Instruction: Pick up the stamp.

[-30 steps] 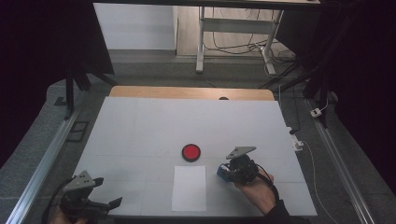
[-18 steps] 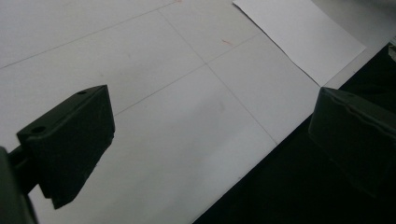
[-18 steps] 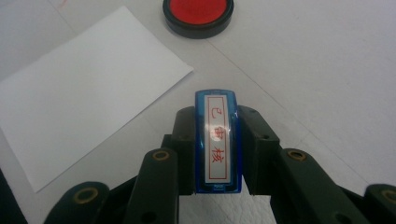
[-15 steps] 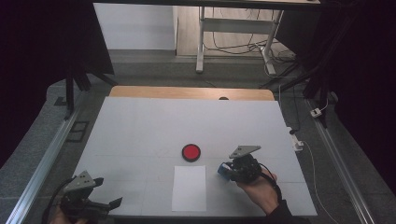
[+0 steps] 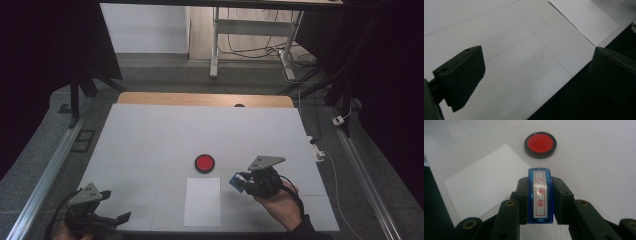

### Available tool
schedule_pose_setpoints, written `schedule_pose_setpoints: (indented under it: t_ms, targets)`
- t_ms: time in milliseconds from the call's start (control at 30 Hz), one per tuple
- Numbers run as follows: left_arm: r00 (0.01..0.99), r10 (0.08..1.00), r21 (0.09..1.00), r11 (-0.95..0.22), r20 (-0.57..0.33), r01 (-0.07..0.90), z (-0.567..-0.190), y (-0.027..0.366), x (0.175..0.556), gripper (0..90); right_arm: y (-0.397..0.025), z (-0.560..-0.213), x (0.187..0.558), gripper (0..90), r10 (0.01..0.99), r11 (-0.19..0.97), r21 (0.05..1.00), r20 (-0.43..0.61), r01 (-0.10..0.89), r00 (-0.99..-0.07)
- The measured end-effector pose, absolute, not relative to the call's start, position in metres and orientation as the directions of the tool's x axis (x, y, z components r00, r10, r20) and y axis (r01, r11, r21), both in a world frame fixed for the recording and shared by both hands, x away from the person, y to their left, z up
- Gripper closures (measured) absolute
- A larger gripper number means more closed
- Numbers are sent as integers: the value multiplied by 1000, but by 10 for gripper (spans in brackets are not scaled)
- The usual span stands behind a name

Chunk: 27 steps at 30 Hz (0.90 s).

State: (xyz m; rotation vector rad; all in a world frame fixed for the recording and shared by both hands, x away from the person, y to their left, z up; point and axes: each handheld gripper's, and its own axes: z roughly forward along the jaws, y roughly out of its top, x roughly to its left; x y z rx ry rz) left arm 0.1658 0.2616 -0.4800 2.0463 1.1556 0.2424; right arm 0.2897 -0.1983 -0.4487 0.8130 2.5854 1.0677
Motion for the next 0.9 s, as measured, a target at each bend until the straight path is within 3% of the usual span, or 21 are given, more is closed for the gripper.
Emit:
schedule_pose_setpoints:
  t_ms: [900]
  targets:
    - [569,797,697,-292,-201,655,-480,263,167,0,-162,-422,295,702,418,557,783,25,278,-908]
